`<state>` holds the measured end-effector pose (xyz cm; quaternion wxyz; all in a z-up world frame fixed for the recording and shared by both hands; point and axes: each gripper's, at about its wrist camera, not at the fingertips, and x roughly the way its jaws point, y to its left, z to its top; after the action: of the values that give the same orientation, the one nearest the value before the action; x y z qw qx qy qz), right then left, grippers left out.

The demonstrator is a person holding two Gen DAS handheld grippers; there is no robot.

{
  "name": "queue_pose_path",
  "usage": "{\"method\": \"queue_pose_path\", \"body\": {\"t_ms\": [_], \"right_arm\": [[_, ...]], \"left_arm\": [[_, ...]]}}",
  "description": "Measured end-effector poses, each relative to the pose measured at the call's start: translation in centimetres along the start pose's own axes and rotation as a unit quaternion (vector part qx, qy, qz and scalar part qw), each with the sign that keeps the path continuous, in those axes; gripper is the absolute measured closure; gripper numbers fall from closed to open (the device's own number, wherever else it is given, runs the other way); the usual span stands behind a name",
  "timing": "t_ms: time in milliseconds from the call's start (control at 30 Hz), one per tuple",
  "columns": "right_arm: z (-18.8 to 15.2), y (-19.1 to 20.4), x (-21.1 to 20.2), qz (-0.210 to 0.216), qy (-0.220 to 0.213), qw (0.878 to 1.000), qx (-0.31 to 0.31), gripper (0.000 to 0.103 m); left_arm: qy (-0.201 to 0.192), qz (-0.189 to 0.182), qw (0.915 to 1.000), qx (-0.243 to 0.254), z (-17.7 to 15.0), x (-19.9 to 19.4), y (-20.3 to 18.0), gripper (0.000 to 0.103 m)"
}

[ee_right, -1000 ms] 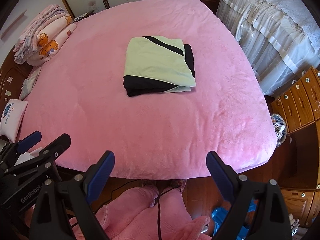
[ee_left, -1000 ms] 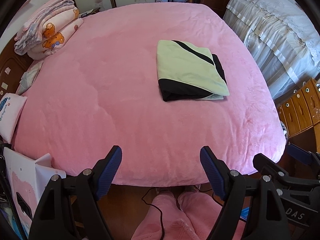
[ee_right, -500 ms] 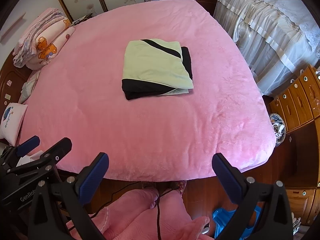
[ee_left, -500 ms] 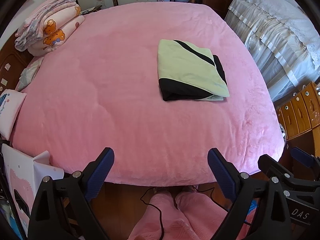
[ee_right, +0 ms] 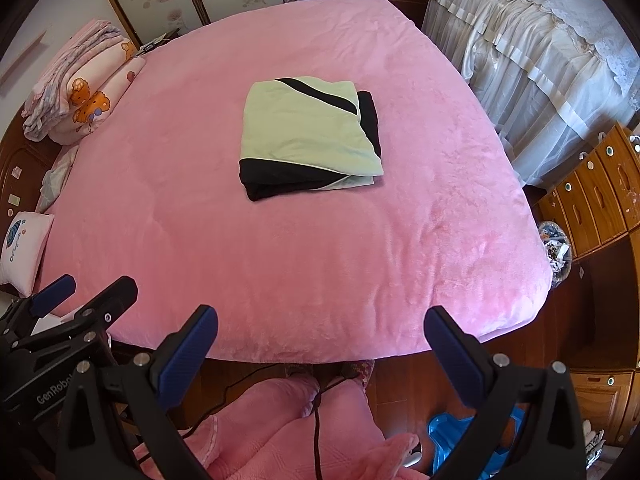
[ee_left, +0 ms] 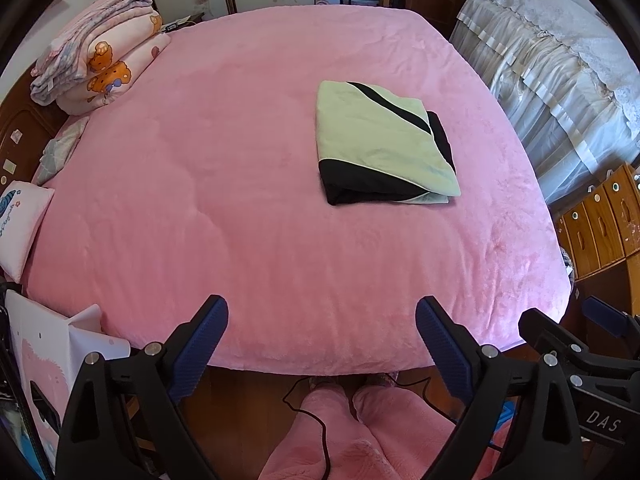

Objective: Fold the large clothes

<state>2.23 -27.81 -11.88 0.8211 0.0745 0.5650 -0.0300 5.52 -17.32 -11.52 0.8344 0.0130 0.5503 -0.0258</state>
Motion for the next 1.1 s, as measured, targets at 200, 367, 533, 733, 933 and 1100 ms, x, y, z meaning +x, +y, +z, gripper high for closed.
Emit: {"method": "queue_pose_path", "body": {"t_ms": [200, 367, 533, 733, 933, 1100], "right_arm": [[0.5, -0.6, 1.0, 0.012, 0.022, 1.000, 0.017, 0.000], [1.7, -1.1, 2.4, 0.006, 0.021, 0.999, 0.038, 0.000], [4.0, -1.2, 5.1, -0.008, 0.009, 1.000, 0.019, 0.000], [8.5, -2.7, 9.5, 0.004, -0.027, 1.000, -0.008, 0.000], [14.5, -6.0, 15.7, 0.021, -0.043, 0.999, -0.002, 0.000], [18.3, -9.0, 22.2, 0.073, -0.035, 0.996, 0.035, 0.000]], "left_arm": [[0.008, -0.001, 0.9994, 0.033, 1.5, 0.5, -0.5, 0.009], [0.025, -0.015, 0.9975, 0.065, 3.4, 2.4, -1.2, 0.009], [0.042, -0.020, 0.9966, 0.067, 6.6, 6.4, -1.6, 0.009], [0.063, -0.028, 0.9960, 0.057, 11.2, 12.8, -3.1, 0.009], [0.058, -0.039, 0.9960, 0.055, 15.5, 19.9, -4.4, 0.009], [0.067, -0.044, 0.9958, 0.044, 18.6, 26.7, -4.2, 0.009]]}}
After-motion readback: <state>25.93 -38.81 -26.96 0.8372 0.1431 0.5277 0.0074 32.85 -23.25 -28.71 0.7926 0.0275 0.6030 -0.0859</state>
